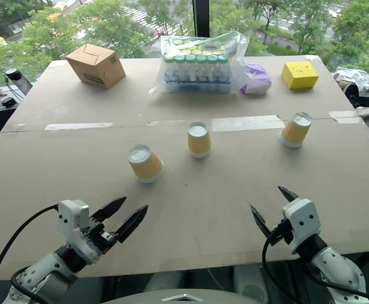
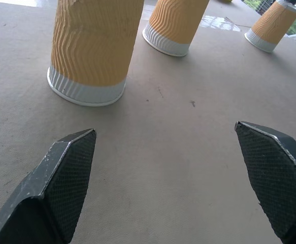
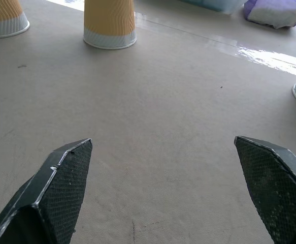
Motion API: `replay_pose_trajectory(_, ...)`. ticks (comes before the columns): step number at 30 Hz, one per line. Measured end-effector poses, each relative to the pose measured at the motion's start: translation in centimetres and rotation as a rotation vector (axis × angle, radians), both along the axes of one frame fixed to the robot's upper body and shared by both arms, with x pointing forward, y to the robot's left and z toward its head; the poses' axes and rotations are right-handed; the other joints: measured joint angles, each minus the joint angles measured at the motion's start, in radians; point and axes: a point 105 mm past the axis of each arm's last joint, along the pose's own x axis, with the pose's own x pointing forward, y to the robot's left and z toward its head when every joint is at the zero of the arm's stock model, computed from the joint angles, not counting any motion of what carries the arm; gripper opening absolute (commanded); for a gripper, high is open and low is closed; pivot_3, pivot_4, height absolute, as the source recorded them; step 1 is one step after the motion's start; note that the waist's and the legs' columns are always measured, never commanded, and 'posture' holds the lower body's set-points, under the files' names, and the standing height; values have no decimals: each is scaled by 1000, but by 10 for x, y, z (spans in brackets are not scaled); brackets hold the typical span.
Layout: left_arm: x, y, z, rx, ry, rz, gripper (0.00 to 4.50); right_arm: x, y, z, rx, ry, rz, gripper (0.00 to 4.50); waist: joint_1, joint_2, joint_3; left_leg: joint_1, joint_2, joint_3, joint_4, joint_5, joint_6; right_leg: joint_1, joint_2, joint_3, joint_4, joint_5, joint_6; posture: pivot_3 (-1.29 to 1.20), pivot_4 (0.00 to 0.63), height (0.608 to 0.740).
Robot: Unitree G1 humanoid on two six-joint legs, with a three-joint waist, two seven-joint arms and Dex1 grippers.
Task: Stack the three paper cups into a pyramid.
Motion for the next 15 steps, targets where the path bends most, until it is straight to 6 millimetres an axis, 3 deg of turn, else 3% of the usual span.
replay_pose_trajectory(2, 1, 0, 1, 3, -4, -5, 4500, 2, 0, 1, -1, -6, 3, 4425, 0, 0, 0, 0, 0, 0, 0, 0, 0, 0, 0, 0, 0, 0, 0, 0, 150, 740)
replay_pose_trajectory(10, 0, -13, 23, 60, -61, -272, 4500, 41, -16, 16, -46, -4, -89, 4425, 0, -1, 0, 0, 0, 1, 0, 1, -1, 0, 1, 0, 0, 0, -1, 0, 150, 740)
replay_pose_trajectory(15, 7, -24, 57, 92, -151, -440, 4500, 86, -42, 48, -55, -71, -217, 4425, -2, 0, 1, -2, -1, 1, 0, 1, -1, -3, 1, 0, 0, 1, 1, 0, 150, 740)
